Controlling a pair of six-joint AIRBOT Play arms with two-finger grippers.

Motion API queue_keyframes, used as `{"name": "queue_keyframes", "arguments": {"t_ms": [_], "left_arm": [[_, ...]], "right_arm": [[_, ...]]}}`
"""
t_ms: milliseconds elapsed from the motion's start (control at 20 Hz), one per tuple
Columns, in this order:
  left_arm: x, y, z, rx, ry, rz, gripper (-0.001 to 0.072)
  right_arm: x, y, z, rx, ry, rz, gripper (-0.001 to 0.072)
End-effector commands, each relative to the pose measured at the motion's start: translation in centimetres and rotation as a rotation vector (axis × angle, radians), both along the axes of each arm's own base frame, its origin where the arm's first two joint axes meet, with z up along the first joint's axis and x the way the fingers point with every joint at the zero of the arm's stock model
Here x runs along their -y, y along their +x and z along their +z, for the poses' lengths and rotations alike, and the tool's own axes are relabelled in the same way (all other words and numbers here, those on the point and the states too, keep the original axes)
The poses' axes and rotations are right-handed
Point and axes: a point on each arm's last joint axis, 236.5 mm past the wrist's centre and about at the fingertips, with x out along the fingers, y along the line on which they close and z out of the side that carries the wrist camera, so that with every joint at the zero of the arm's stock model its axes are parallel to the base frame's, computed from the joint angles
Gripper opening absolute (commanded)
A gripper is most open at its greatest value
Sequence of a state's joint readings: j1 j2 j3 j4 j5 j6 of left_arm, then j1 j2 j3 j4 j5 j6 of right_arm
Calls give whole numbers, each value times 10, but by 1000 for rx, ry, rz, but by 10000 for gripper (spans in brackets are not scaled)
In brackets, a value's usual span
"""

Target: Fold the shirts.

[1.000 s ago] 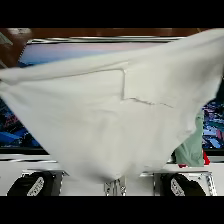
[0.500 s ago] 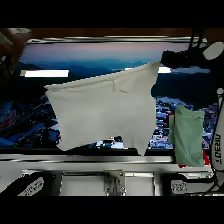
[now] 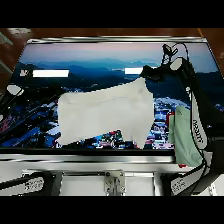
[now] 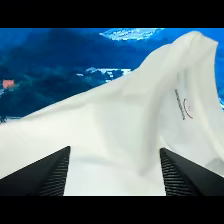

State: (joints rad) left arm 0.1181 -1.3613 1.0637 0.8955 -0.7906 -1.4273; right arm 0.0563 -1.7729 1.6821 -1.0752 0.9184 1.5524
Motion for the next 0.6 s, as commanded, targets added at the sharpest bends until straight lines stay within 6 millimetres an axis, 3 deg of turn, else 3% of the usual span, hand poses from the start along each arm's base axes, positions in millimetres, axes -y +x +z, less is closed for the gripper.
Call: {"name": "queue_keyframes", "arguments": {"t_ms": [0,100,200,250,350,400,450,500,550], "left_arm": [[-10,-39,-3,-162,-21,-143,647],[-47,-82,1,-324,-2,-193,634],[-65,-138,1,-494,-67,-264,427],[-66,-163,-2,-554,-115,-296,416],[-64,-199,-24,-649,-204,-254,431],[-59,-213,-38,-684,-235,-232,501],[-50,-228,-54,-723,-262,-218,627],[-43,-238,-68,-746,-281,-208,663],[-34,-247,-78,-746,-305,-218,650]], "right_arm": [[13,-21,20,-27,-7,53,703],[51,-45,46,-33,-96,86,703],[105,-86,55,-130,-230,96,697],[133,-108,54,-204,-288,79,694],[161,-141,49,-330,-269,69,694],[166,-152,45,-369,-232,64,694],[168,-160,41,-398,-183,57,694],[166,-164,38,-413,-135,53,694],[164,-166,35,-420,-98,51,694]]}}
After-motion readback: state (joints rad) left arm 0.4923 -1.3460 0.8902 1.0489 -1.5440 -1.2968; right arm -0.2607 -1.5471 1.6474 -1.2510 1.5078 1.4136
